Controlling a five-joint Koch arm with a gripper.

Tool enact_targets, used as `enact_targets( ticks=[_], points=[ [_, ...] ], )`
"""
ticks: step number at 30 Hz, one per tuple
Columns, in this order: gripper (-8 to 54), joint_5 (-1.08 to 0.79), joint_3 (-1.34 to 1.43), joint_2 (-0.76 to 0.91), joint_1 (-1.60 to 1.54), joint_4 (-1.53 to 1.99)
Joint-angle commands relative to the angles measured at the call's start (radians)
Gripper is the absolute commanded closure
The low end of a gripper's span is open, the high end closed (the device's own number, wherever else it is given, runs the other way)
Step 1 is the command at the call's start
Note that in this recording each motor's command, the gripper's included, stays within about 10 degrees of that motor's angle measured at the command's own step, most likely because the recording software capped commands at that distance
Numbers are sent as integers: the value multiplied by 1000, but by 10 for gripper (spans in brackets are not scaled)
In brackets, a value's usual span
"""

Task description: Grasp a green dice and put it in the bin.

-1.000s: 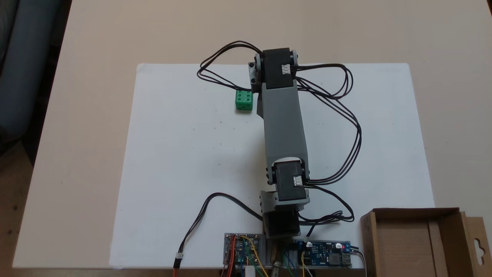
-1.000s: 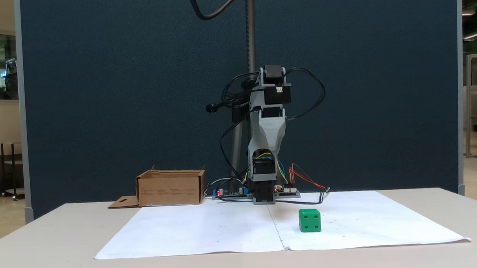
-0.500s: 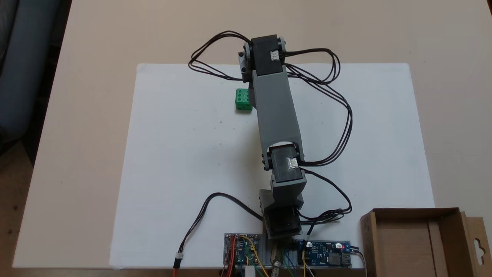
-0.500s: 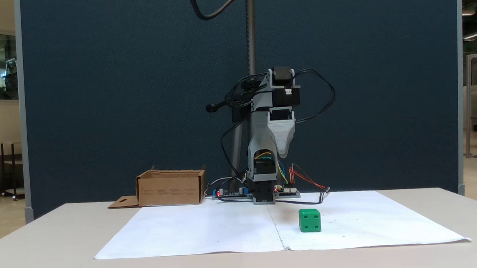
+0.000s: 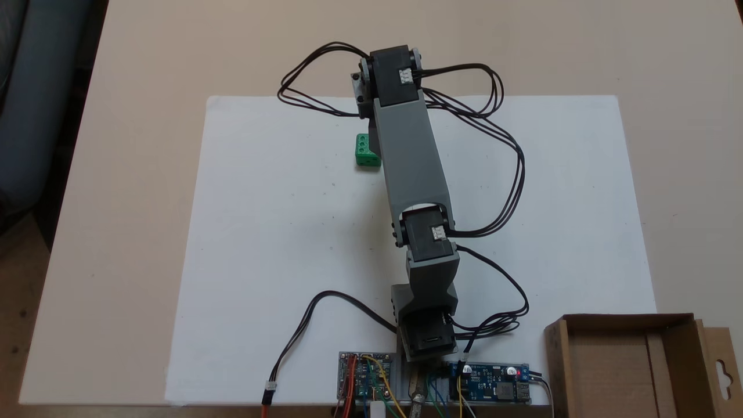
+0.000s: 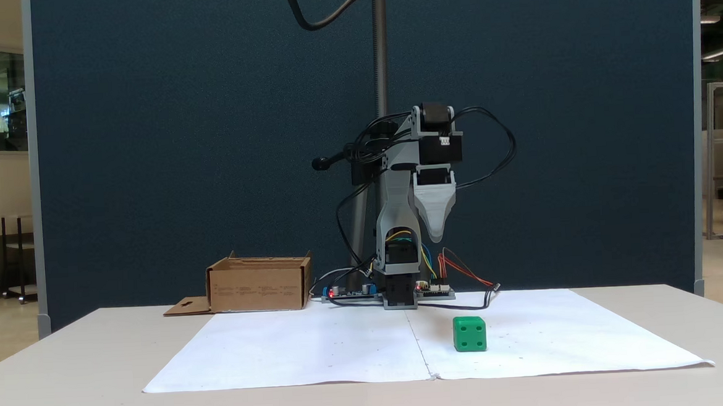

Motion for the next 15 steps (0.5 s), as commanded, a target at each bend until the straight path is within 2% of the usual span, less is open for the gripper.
enact_targets(
  ticks=[1, 15],
  points=[
    [13, 12, -71, 3, -14, -32],
    [12, 17, -118, -94, -35, -32]
  ],
)
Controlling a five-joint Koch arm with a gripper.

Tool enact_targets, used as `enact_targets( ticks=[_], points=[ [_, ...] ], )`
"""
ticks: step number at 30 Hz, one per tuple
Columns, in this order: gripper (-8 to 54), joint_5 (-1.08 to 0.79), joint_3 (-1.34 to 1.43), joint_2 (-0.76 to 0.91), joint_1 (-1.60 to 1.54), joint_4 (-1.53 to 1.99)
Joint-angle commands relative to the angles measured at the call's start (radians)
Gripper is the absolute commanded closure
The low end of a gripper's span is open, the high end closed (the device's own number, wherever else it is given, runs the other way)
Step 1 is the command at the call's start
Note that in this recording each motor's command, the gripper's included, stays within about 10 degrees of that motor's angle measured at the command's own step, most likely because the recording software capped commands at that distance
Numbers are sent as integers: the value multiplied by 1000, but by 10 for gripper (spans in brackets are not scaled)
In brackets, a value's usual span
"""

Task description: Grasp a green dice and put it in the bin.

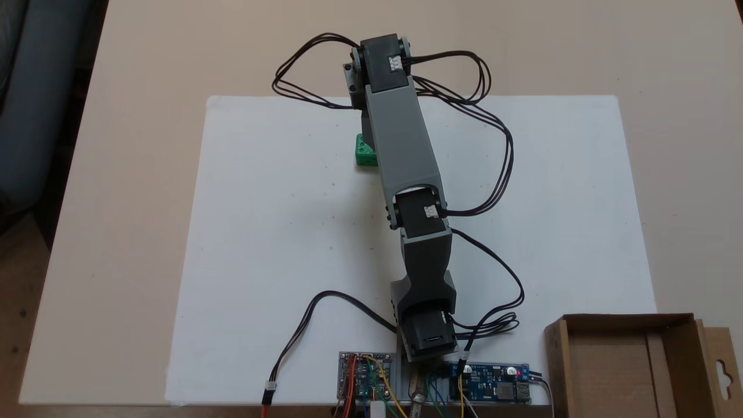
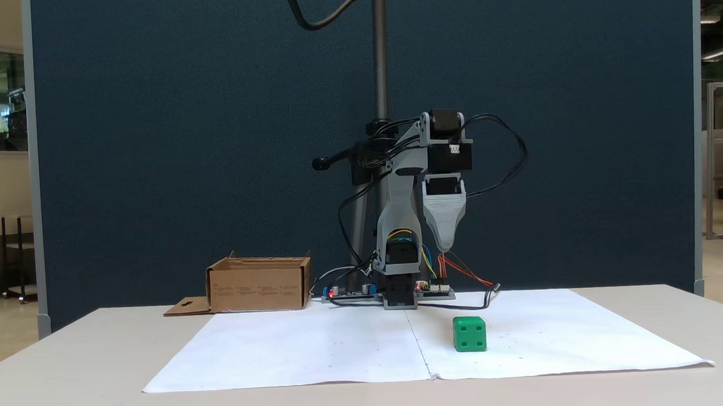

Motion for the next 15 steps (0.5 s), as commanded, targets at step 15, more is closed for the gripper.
enact_targets(
  ticks=[15],
  points=[
    [12, 25, 38, -40, -25, -172]
  ],
)
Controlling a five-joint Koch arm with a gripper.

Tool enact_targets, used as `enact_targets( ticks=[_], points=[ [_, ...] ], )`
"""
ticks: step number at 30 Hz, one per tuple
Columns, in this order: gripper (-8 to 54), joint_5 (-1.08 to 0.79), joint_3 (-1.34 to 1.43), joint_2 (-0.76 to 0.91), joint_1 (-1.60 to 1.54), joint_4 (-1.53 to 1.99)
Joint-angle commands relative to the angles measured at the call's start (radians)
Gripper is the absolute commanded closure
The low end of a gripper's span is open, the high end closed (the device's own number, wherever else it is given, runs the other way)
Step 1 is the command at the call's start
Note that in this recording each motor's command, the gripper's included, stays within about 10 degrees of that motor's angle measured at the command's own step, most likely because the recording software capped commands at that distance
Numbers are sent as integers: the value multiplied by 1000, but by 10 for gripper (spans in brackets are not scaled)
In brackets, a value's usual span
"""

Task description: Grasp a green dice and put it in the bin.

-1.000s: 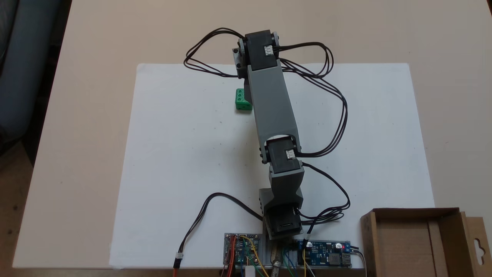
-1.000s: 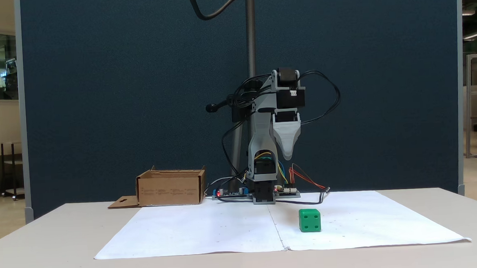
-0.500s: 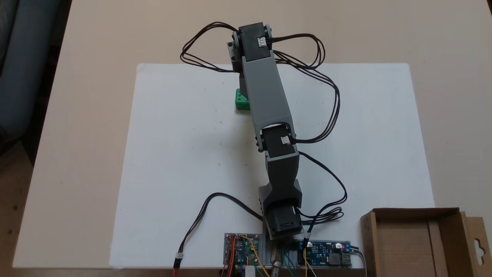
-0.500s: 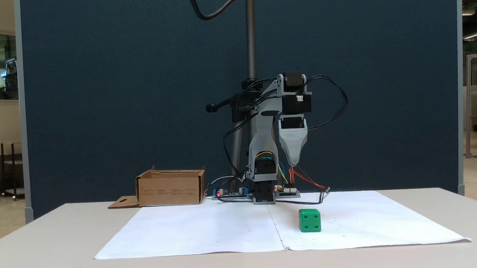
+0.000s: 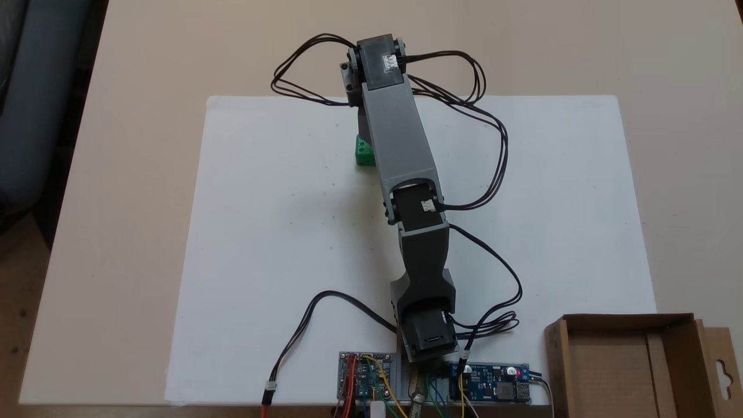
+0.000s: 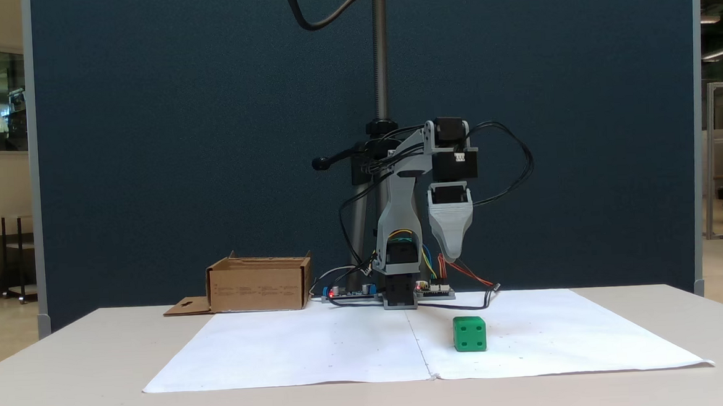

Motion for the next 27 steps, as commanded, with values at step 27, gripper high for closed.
enact_targets(
  ticks=[27],
  points=[
    [24, 155, 222, 11, -38, -206]
  ],
)
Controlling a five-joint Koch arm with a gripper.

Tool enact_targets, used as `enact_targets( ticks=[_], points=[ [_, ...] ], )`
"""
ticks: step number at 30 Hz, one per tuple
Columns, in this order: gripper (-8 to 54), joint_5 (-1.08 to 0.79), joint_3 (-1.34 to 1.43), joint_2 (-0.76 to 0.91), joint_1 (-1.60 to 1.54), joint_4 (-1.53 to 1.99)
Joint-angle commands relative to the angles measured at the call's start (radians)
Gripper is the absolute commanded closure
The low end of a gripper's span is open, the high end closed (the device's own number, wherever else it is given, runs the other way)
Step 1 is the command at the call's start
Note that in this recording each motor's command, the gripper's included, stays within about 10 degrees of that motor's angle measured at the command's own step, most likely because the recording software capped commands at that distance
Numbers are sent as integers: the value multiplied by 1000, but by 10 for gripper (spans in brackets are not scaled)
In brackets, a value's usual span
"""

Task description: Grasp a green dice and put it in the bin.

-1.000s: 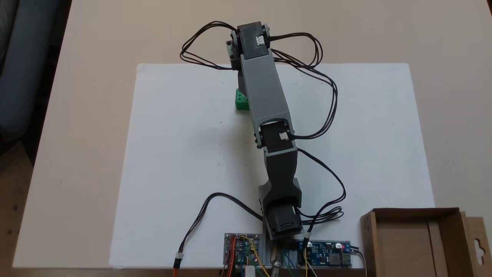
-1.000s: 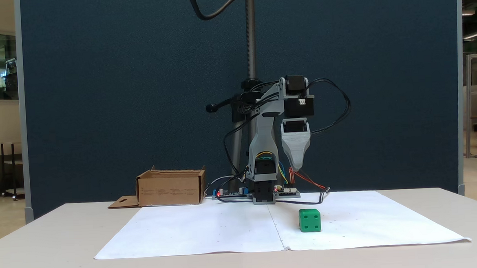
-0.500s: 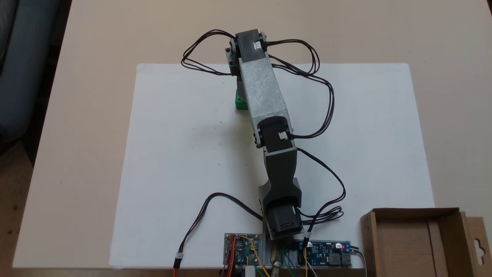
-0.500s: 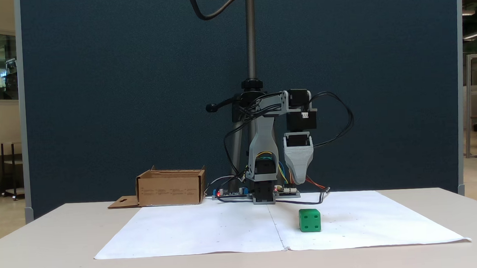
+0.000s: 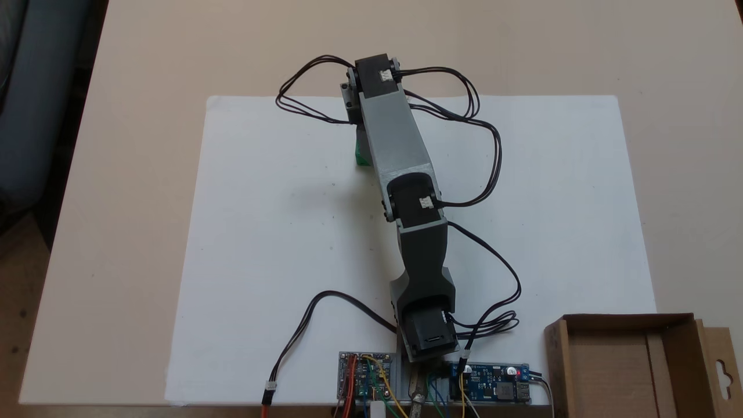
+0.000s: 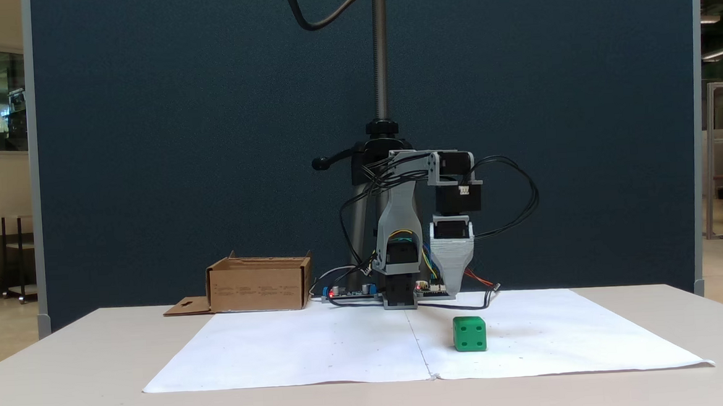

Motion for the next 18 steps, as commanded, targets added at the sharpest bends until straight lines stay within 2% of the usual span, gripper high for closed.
enact_targets(
  ticks=[1, 18],
  points=[
    [24, 91, -9, 31, -23, -43],
    [24, 130, 101, 29, -37, -181]
  ],
)
